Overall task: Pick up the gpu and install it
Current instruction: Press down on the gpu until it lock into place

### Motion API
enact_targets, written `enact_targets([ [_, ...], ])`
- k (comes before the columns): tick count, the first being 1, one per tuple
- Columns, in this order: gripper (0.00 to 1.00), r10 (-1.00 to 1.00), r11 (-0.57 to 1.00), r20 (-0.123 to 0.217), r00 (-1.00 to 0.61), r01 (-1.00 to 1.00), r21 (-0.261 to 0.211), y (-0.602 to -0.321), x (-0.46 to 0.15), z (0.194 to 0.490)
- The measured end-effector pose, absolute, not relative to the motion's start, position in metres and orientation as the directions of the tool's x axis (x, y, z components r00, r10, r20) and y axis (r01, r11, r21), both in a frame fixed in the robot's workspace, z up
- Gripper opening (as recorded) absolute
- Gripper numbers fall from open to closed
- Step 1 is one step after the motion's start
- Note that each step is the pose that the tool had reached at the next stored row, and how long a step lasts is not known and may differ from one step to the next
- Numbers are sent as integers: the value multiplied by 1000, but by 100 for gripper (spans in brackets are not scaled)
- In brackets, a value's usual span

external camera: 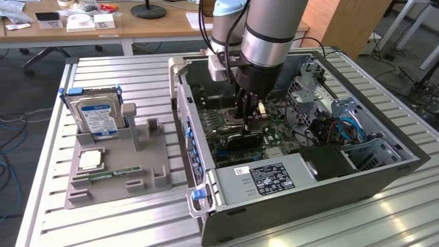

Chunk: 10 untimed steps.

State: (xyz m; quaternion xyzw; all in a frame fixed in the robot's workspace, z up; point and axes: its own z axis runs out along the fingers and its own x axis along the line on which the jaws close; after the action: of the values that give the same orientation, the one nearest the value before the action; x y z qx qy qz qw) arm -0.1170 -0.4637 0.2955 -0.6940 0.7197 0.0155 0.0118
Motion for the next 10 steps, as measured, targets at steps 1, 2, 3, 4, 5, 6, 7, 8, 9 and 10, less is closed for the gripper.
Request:
enact_targets([
  [1, 51, -999, 36, -39, -37, -999, 6, -464, -117, 295],
  [2, 51, -999, 36, -38, -37, -999, 6, -464, -117, 296],
  [3, 51, -999, 36, -39, -37, -999, 6, -464, -117, 295],
  [4, 51, -999, 36, -39, -37, -999, 6, -464, -117, 295],
  [5, 50, -999, 36, -38, -37, -999, 6, -464, -117, 295],
  [6, 44, -999, 36, -39, -37, -999, 6, -464, -117, 295],
  [7, 44, -999, 36, -39, -37, -999, 6, -464, -117, 295],
  [8, 44, -999, 36, -39, -37, -999, 6, -464, -117, 295],
  [9, 38, -999, 36, -39, -37, -999, 6, -464, -117, 295],
  [10, 32, -999, 36, -39, -37, -999, 6, -464, -117, 295],
])
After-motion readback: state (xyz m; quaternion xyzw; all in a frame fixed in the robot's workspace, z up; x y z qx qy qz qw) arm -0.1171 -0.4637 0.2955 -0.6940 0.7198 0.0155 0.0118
